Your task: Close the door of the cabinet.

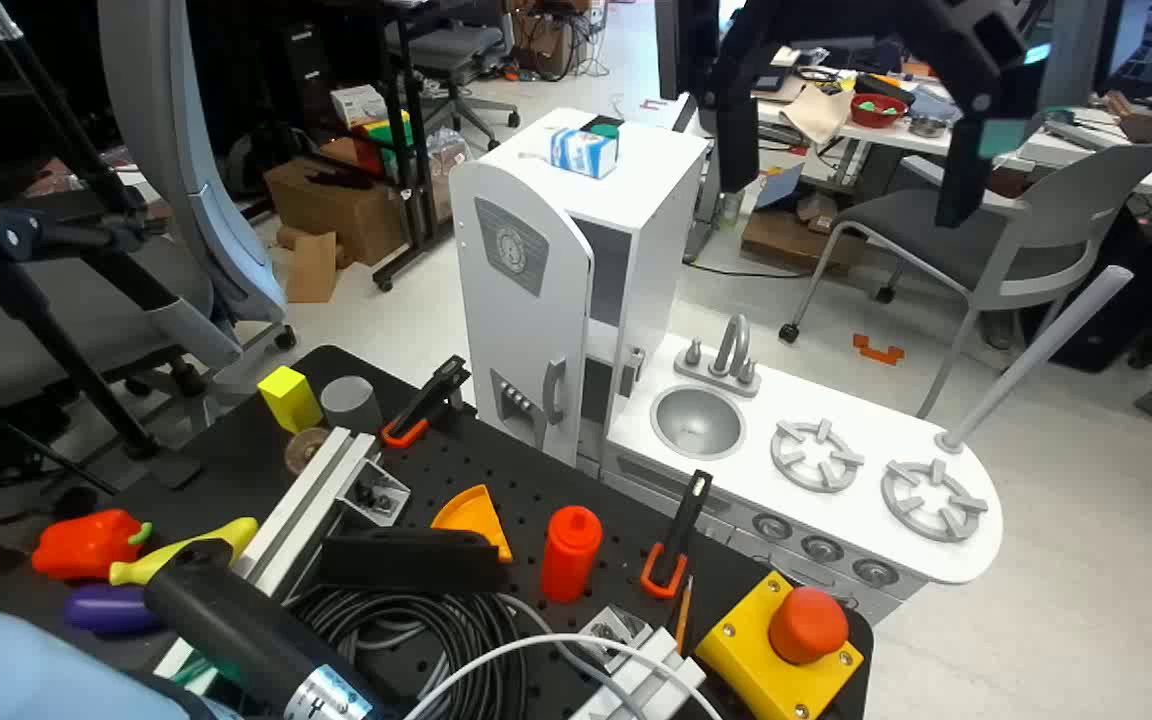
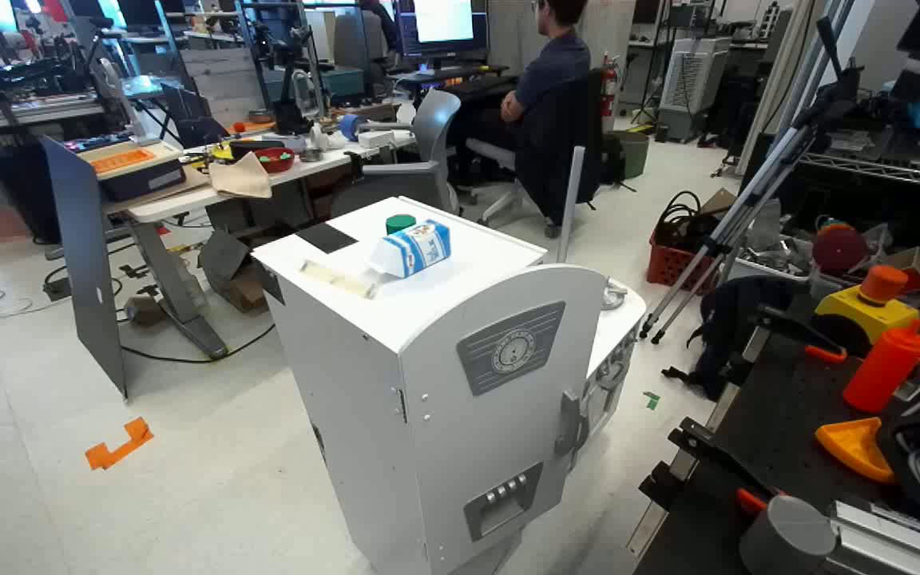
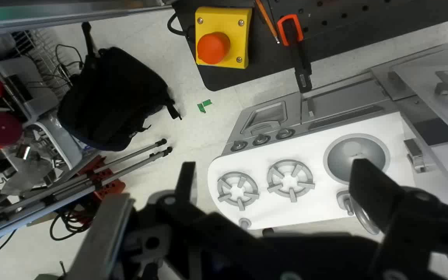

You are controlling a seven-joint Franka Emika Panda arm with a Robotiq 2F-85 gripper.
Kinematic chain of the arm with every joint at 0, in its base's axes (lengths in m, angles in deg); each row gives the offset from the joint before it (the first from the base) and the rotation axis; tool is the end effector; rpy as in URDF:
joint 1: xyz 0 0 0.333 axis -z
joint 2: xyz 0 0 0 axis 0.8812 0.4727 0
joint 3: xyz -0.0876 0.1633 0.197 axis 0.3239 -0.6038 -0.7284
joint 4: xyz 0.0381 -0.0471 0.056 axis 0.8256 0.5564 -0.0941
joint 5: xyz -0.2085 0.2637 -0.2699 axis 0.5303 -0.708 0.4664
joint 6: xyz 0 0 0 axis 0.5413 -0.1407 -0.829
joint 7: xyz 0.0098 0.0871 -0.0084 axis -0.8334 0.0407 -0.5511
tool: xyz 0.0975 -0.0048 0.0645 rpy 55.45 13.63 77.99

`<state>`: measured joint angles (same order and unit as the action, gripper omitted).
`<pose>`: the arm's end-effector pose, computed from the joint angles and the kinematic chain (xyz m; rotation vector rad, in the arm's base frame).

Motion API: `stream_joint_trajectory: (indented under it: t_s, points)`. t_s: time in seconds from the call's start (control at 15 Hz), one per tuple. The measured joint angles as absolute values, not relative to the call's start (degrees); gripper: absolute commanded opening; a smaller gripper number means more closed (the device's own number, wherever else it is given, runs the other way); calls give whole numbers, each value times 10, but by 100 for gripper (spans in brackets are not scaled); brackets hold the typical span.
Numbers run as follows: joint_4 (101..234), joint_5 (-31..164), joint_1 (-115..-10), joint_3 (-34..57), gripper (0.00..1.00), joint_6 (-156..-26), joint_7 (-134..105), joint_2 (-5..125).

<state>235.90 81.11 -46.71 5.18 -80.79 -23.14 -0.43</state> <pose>0.3759 -0.1015 0.3616 2.8080 -0.4248 0.1653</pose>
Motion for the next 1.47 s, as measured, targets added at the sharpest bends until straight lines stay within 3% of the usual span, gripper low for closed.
stream_joint_trajectory:
  t_s: [1.47]
  points:
    - [2356, 811, -467, 52, 100, -806, -234, 6]
